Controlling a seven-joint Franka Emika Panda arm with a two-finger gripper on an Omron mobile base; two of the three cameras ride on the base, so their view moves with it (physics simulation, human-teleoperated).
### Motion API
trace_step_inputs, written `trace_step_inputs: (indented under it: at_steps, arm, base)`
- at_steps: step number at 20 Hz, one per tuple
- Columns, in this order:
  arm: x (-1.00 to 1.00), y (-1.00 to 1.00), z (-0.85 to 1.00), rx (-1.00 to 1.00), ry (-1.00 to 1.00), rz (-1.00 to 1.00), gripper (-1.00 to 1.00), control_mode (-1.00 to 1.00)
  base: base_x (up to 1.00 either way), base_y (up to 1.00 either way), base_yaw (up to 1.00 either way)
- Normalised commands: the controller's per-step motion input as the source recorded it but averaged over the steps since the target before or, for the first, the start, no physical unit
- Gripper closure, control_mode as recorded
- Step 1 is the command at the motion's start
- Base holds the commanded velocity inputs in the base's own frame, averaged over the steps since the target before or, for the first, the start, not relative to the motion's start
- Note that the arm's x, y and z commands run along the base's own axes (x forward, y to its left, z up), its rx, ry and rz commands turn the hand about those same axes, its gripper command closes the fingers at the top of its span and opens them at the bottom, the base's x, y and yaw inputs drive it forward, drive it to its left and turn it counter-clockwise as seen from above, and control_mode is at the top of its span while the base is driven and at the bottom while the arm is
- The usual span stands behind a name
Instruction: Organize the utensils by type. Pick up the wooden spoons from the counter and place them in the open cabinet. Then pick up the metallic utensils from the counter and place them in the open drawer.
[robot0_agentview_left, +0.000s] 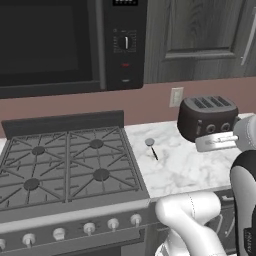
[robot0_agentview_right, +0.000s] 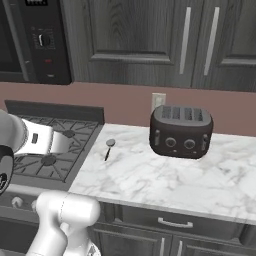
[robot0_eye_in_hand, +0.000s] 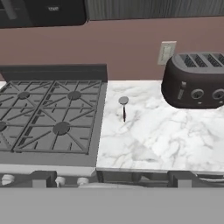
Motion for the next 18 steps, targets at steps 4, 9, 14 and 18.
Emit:
trace_step_inputs:
  at_steps: [4, 9, 14, 18]
  arm:
    - [0.0, 0.0, 0.0, 0.0, 0.0, 0.0, -1.0, 1.0]
    - [0.0, 0.0, 0.0, 0.0, 0.0, 0.0, -1.0, 1.0]
    - [0.0, 0.0, 0.0, 0.0, 0.0, 0.0, -1.0, 1.0]
    - [0.0, 0.0, 0.0, 0.0, 0.0, 0.0, -1.0, 1.0]
  base:
    - [0.49, -0.01, 0.0]
    - [0.13, 0.0, 0.0]
    - [0.0, -0.01, 0.0]
    - [0.0, 0.0, 0.0]
